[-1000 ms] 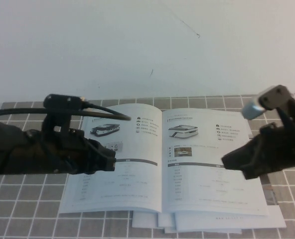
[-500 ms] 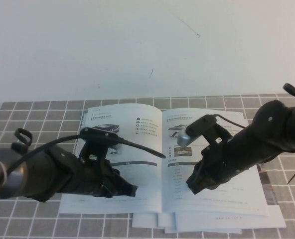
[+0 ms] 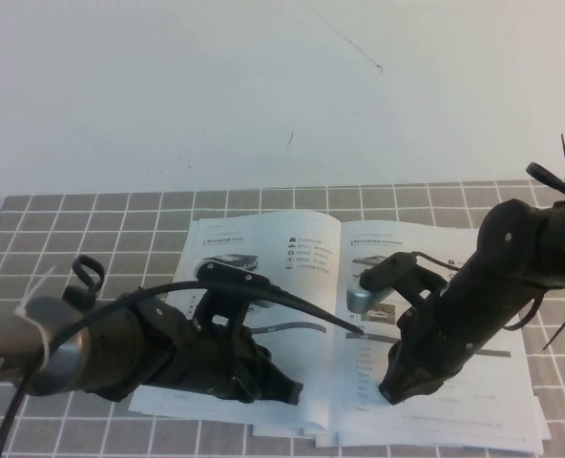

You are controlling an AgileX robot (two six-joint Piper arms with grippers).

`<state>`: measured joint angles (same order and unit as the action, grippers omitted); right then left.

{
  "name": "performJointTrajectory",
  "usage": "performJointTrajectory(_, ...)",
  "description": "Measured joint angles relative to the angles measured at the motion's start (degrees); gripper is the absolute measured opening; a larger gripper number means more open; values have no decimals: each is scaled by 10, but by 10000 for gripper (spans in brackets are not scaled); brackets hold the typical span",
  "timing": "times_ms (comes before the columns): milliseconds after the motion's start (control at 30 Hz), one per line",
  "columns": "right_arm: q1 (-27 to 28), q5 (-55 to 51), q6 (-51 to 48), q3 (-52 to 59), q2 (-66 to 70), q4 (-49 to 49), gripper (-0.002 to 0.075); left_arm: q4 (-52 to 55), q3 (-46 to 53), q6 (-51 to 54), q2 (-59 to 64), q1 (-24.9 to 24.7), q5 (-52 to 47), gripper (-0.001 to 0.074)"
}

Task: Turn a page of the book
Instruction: Open the closed book

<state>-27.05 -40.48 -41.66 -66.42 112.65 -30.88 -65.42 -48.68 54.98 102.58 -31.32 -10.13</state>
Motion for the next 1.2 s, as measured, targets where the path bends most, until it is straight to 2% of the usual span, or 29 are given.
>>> performJointTrajectory(200, 0, -21, 4, 1, -35, 12, -3, 0, 0, 0, -58, -14, -23, -4)
performJointTrajectory(367, 8, -16, 13, 1, -103, 27, -3, -2, 0, 14, -103, -14, 9, -4)
performJointTrajectory(500, 40, -21, 45, 1, -126, 35, -3, 0, 0, 28, -105, -14, 57, -4)
performJointTrajectory(700, 115, -50, 115, 4, -119, 41, 4, 0, 0, 43, -68, -11, 101, -4)
performJointTrajectory(800, 142, -52, 125, 9, -113, 48, 67, 0, 0, 43, -37, -10, 89, -4)
performJointTrajectory(867, 152, -52, 135, 14, -108, 52, 148, 0, 0, 43, -14, -10, 74, -4)
performJointTrajectory(967, 161, -52, 156, 23, -99, 56, 311, 0, 0, 43, 10, -10, 53, -4)
performJointTrajectory(1033, 162, -47, 181, 29, -92, 70, 382, 0, -2, 43, 11, -9, 47, -4)
performJointTrajectory(1200, 163, -27, 221, 32, -70, 101, 428, 0, -3, 35, 13, -5, 37, -4)
